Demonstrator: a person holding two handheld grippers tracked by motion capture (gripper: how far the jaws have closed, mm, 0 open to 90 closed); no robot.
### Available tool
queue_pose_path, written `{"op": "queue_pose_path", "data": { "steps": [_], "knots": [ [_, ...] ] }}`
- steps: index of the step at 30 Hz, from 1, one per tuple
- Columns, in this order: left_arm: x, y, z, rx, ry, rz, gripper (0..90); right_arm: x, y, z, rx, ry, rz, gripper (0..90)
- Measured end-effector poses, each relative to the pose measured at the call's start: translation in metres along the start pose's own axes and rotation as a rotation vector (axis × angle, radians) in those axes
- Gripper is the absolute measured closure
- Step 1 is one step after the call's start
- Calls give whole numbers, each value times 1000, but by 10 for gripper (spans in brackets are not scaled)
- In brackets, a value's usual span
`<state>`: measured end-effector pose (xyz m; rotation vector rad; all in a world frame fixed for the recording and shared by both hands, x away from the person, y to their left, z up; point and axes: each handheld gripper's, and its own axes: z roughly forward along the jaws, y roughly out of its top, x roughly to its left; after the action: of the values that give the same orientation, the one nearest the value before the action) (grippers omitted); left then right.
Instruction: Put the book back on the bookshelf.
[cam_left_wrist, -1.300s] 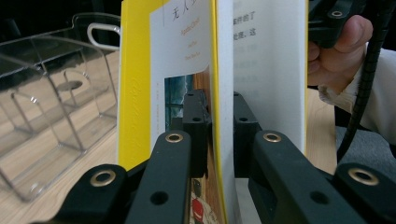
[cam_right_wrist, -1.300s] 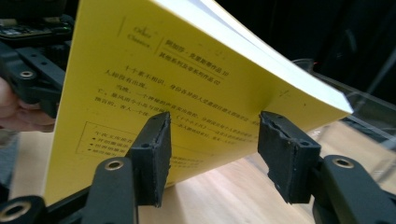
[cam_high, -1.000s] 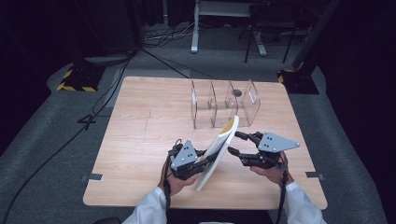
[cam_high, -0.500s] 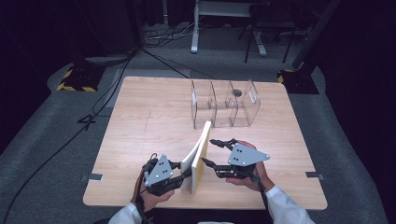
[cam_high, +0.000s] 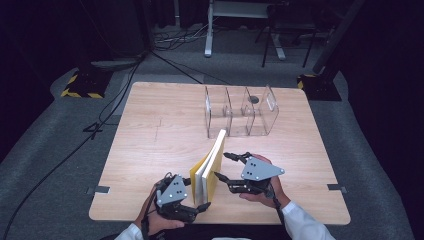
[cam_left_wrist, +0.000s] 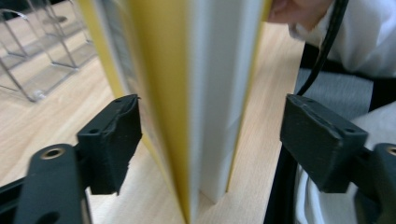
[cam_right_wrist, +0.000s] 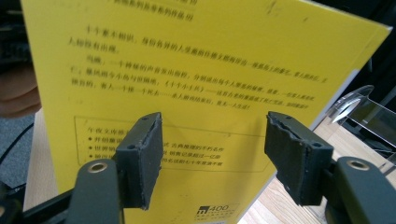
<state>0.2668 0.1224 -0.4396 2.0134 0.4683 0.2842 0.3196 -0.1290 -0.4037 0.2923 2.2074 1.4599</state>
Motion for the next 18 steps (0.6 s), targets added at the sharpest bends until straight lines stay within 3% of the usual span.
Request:
{"op": "queue_pose_path", "data": {
  "steps": [5, 8, 10, 13, 18],
  "knots": [
    [-6, 2, 24, 31, 113, -9, 205, 2, -2, 6, 4, -9, 9, 370],
    [-3, 1, 28, -12, 136, -63, 253, 3, -4, 8, -7, -41, 32, 347],
    [-3, 1, 29, -22, 156, -68, 268, 3, -5, 9, -9, -59, 53, 344],
    [-3, 1, 29, -20, 232, -68, 433, 4, -7, 10, -5, -72, 50, 341],
    [9, -4, 20, -24, 204, -107, 712, -3, -11, 6, 3, -109, 56, 337]
  ]
}}
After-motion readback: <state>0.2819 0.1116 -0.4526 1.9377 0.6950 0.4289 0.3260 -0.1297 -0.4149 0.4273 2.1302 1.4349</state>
